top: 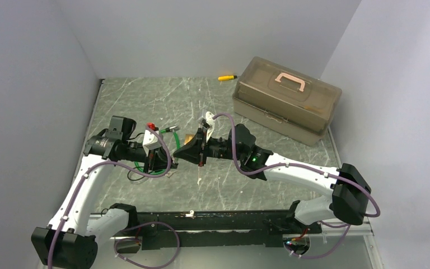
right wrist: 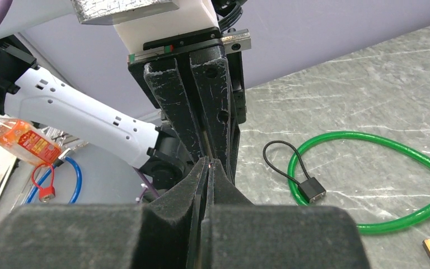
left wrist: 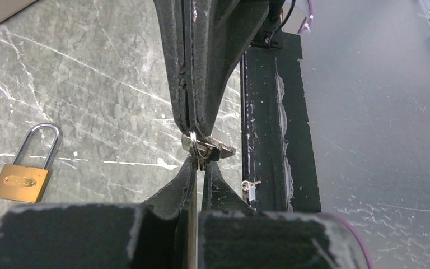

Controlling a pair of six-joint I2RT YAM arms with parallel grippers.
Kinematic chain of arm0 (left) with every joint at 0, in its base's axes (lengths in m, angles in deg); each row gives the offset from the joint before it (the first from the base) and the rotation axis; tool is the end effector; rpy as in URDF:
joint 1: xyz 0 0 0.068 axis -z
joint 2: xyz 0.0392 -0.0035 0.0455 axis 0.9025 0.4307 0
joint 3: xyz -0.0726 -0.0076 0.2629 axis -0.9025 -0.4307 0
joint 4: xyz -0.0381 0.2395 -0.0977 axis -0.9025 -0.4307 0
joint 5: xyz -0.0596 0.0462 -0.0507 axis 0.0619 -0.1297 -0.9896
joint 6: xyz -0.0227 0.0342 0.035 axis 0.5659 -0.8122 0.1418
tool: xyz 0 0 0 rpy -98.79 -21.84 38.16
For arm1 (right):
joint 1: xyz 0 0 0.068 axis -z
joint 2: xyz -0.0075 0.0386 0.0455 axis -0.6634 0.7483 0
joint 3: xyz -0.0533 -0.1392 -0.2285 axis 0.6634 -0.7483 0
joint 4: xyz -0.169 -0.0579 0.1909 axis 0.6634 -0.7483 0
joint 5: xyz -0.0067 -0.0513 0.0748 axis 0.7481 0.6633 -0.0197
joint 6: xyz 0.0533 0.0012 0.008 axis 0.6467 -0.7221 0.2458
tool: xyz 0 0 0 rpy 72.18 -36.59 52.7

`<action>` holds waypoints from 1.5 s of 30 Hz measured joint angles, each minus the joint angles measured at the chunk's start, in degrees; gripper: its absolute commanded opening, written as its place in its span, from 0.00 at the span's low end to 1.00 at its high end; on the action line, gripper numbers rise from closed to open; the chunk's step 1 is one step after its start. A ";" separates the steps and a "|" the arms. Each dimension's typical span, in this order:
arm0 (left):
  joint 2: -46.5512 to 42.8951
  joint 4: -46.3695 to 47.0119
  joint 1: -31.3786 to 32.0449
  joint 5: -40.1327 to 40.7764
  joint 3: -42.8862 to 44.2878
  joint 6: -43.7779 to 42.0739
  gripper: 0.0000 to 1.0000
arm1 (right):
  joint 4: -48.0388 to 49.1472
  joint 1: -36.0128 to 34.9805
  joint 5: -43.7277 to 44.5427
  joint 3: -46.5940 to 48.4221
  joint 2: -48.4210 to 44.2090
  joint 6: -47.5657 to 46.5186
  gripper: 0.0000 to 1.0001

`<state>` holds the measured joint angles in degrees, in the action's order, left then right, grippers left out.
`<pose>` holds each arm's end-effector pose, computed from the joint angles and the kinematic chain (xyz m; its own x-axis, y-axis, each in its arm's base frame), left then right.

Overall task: Unlock with the key
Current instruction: Pick up the key from the center of the board.

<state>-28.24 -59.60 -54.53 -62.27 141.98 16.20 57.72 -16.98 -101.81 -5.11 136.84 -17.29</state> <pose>0.1528 -0.0612 0.3157 -0.1601 0.2759 -0.9478 0.9870 0.0318 -0.1574 0.1502 0.2753 0.3305 -0.3306 0.0997 -0.9385 -0.9392 0.0633 0.3376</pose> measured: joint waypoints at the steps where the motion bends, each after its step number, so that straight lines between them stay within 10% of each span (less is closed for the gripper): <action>1: 0.31 -1.01 0.00 -0.02 0.37 -0.59 0.00 | -0.04 0.00 0.00 -0.02 -0.04 -0.11 0.00; 26: -3.61 -7.74 0.00 6.05 4.76 -1.97 0.00 | -3.85 0.00 -1.97 -1.75 -3.43 -1.68 0.00; 35: -4.48 -10.43 1.79 14.47 12.44 -4.55 0.00 | -3.80 0.79 -5.49 -1.42 -2.43 1.18 0.36; 45: -12.59 -9.01 9.90 33.59 20.15 -19.19 0.00 | -7.61 6.16 -13.79 6.05 -0.46 8.85 0.51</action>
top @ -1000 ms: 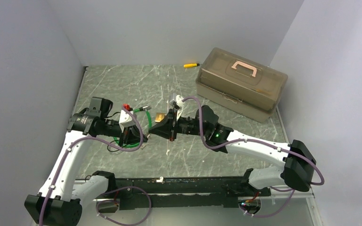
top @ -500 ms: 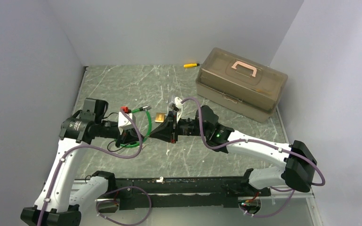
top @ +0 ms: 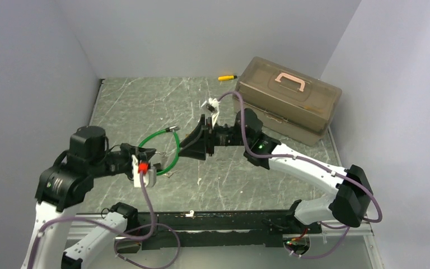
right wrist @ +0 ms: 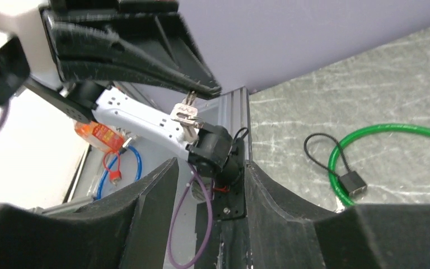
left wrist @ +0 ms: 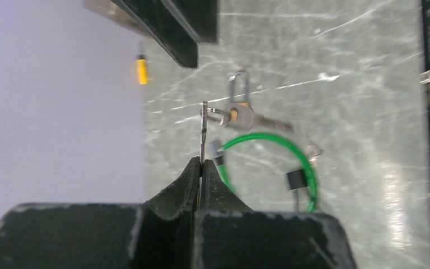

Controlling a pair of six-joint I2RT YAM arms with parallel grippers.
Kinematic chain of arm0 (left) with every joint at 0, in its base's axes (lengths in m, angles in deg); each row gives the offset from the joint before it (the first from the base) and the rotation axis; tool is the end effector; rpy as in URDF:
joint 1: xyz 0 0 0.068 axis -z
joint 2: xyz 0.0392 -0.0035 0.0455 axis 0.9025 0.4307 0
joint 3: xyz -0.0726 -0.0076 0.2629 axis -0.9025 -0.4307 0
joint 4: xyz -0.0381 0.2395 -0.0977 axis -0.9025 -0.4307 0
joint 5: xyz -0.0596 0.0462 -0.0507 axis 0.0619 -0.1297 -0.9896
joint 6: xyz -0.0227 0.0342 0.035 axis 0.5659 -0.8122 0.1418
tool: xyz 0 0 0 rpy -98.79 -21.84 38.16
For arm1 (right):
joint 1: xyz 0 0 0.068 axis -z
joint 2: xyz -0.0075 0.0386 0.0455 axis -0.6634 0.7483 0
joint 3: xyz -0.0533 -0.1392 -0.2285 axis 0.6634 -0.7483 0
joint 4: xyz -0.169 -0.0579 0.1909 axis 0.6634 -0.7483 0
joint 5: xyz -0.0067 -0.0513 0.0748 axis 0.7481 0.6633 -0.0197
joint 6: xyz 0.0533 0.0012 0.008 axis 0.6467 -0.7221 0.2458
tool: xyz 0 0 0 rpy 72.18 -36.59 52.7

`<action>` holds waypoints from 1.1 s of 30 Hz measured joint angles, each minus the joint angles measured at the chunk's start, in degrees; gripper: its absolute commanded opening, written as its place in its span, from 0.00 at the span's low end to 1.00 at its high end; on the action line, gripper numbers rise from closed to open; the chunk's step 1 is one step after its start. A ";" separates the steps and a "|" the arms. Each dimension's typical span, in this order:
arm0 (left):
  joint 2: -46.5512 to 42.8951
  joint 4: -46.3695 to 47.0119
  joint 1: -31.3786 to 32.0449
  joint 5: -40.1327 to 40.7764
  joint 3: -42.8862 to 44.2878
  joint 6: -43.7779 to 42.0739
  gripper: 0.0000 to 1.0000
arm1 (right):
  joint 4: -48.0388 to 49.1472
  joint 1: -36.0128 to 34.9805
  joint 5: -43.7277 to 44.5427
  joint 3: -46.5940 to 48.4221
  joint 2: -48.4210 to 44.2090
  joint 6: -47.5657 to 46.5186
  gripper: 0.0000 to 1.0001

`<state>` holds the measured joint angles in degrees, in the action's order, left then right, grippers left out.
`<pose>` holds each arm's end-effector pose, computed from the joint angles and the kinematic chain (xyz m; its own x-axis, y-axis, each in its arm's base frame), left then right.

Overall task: Unlock with the key
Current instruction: Pick up the key from the center of the board.

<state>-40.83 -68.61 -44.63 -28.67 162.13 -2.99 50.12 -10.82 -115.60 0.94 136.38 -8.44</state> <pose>0.0742 -0.0502 0.4152 0.4823 0.6117 -0.6270 0.7890 0.0077 0.6144 0.1716 0.2599 0.3561 -0.4769 0.0230 -0.8787 -0.8781 -0.0573 0.4751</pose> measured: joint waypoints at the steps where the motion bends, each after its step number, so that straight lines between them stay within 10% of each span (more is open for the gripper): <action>1: -1.86 1.25 0.90 1.70 -0.42 -1.64 0.00 | -0.24 0.85 -0.83 0.96 0.00 0.55 0.51; 16: -28.17 26.14 2.99 7.13 -28.87 -41.42 0.00 | 12.07 4.22 -14.86 10.47 16.00 17.77 0.55; 33: -32.39 33.77 2.99 4.24 -35.30 -48.92 0.00 | 27.65 0.37 -21.79 12.72 22.34 30.95 0.35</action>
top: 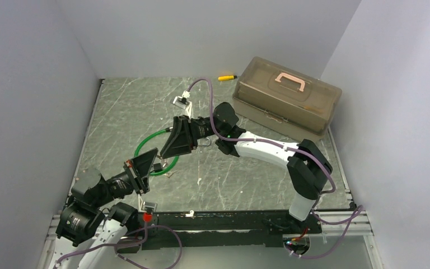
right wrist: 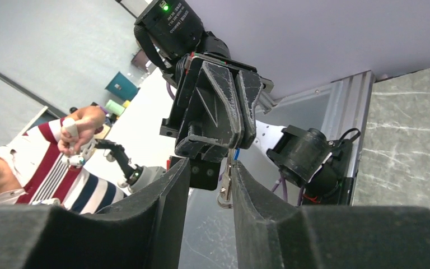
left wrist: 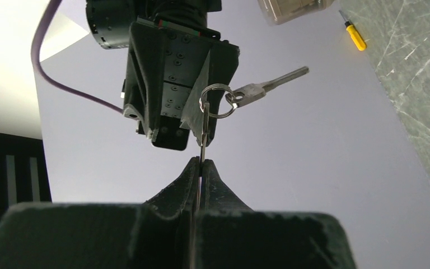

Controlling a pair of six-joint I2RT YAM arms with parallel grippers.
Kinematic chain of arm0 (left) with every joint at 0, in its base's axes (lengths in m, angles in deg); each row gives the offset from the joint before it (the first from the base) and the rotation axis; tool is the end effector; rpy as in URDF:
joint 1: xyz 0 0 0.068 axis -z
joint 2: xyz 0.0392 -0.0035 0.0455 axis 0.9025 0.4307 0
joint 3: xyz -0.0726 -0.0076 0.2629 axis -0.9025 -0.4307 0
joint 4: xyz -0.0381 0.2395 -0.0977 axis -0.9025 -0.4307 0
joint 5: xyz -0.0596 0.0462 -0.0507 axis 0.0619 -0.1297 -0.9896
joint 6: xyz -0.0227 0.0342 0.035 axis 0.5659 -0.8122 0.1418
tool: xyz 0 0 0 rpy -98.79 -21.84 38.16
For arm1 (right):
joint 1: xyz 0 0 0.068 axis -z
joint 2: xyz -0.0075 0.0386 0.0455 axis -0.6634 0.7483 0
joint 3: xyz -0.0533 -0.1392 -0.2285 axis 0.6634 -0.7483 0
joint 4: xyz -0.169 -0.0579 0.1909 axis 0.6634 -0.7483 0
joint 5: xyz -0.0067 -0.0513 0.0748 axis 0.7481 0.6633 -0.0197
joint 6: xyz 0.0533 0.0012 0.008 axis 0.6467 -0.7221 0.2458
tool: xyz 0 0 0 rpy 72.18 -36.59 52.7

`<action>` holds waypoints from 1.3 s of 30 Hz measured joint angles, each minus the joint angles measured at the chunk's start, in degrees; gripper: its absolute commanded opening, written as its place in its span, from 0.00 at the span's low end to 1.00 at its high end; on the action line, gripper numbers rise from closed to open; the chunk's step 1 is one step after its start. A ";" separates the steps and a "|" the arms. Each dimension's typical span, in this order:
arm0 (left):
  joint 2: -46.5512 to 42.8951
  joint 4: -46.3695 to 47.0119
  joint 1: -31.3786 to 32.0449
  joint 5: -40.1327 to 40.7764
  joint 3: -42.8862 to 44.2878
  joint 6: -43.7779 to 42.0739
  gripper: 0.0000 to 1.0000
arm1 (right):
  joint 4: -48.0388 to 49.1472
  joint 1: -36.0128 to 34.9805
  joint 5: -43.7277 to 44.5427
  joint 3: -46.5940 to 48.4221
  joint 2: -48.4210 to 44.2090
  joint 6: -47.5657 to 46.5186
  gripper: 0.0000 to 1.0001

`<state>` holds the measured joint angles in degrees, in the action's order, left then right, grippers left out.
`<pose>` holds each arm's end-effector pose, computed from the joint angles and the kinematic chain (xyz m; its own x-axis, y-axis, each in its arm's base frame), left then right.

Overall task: Unlock with the key
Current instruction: Pick up the key from the center of the board.

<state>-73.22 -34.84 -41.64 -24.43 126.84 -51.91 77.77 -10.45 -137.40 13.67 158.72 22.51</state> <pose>0.0376 -0.0374 0.3258 0.7802 0.4647 0.4187 -0.3045 -0.3025 0.9032 0.2150 0.3260 0.3458 -0.6649 -0.1722 -0.7268 -0.6166 -0.4225 0.6642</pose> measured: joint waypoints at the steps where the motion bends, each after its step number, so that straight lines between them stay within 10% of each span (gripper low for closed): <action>1: 0.00 0.35 0.02 0.00 0.00 0.00 0.00 | 1.11 -0.07 -0.11 -0.02 0.44 1.09 0.34; 14: 0.00 3.30 0.11 -0.42 -0.07 -0.11 0.00 | 5.27 -0.33 -0.70 -0.28 1.01 4.87 0.31; 20: -0.02 3.32 0.11 -0.55 -0.11 -0.09 0.00 | 2.84 -0.46 -0.70 -0.28 1.01 3.52 0.00; 28: -0.44 5.01 0.17 -0.94 -0.94 -0.11 0.02 | 1.38 -0.42 -0.46 -0.28 1.09 3.34 0.00; 32: 0.02 5.53 0.26 0.81 -1.01 -0.09 0.68 | 0.87 0.13 0.35 -0.50 0.79 3.06 0.00; 39: 16.65 -1.20 0.15 14.47 10.88 18.67 0.81 | -6.10 4.83 1.84 -7.19 -6.12 -2.89 0.00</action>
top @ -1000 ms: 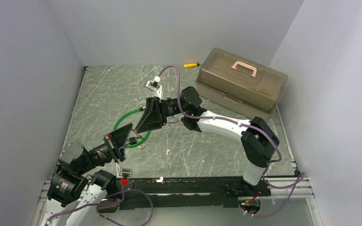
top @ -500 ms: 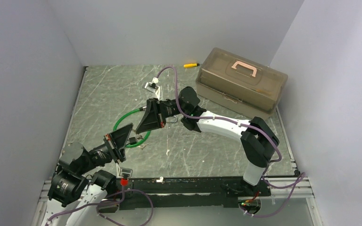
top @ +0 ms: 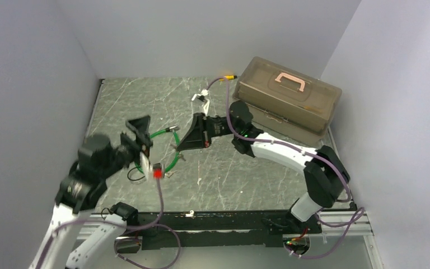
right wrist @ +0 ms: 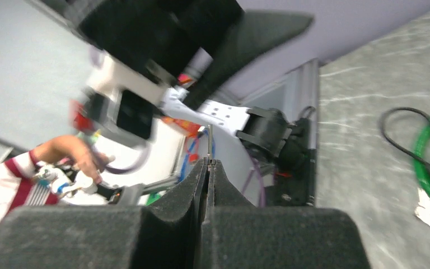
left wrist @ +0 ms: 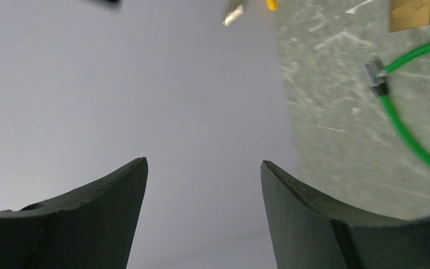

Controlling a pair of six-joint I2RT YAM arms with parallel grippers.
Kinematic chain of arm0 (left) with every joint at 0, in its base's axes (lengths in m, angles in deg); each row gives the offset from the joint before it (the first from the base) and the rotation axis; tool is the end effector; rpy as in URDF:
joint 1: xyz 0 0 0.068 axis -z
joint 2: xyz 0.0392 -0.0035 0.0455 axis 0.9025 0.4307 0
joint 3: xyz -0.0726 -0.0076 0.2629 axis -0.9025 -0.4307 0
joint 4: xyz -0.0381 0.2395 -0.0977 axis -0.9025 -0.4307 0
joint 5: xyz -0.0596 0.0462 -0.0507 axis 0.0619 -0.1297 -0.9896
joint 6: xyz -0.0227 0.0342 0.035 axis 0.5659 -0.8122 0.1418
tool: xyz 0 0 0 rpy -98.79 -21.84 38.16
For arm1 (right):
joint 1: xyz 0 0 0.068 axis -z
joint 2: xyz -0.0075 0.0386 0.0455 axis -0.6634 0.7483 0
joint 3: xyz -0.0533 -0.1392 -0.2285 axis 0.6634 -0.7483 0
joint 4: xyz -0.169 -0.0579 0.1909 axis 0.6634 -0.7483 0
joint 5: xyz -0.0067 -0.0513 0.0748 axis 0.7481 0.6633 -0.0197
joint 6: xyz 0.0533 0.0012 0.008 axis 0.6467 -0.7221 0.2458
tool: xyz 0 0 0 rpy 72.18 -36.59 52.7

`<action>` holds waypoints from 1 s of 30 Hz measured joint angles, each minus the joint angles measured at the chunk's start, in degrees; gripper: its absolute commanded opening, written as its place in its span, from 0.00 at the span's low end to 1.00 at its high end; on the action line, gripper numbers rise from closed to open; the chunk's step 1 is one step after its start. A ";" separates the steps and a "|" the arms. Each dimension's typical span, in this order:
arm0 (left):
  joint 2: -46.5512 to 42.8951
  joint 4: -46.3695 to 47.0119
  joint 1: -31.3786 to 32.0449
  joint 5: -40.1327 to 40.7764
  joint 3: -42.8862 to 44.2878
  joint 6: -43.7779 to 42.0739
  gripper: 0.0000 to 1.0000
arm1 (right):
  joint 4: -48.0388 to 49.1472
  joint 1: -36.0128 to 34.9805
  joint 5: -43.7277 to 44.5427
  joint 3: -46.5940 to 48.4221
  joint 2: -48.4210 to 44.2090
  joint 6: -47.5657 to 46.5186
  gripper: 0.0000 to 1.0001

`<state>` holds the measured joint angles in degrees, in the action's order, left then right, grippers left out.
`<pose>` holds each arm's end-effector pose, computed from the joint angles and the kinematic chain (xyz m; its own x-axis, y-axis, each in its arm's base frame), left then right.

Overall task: Unlock with the key
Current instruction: Pick up the key from the center of the board, then pick up the lock from the center of the board.

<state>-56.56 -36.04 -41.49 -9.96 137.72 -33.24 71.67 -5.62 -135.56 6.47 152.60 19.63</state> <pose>0.0811 -0.0473 0.3649 0.6905 0.7176 0.0902 0.0984 -0.2169 0.9712 0.2253 0.2882 0.3335 -0.7141 -0.1377 -0.6864 -0.6313 -0.2971 0.7164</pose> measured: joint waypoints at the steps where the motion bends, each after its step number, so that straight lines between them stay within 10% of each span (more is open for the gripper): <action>1: 5.33 -1.97 -0.35 1.97 4.66 5.35 0.83 | -2.25 1.09 0.66 -1.11 -1.49 -1.97 0.00; 10: 41.62 -12.44 -14.25 -2.80 16.81 30.91 0.86 | -23.71 7.10 7.63 -7.19 -13.42 -18.73 0.00; 30: 89.00 -15.43 -18.80 -9.35 39.56 42.36 0.84 | -39.63 13.51 13.75 -10.34 -23.58 -30.73 0.00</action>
<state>32.44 -51.47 -60.28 -19.32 177.28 9.12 32.04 7.89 -121.81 -3.86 129.02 -11.11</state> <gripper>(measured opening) 0.862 0.013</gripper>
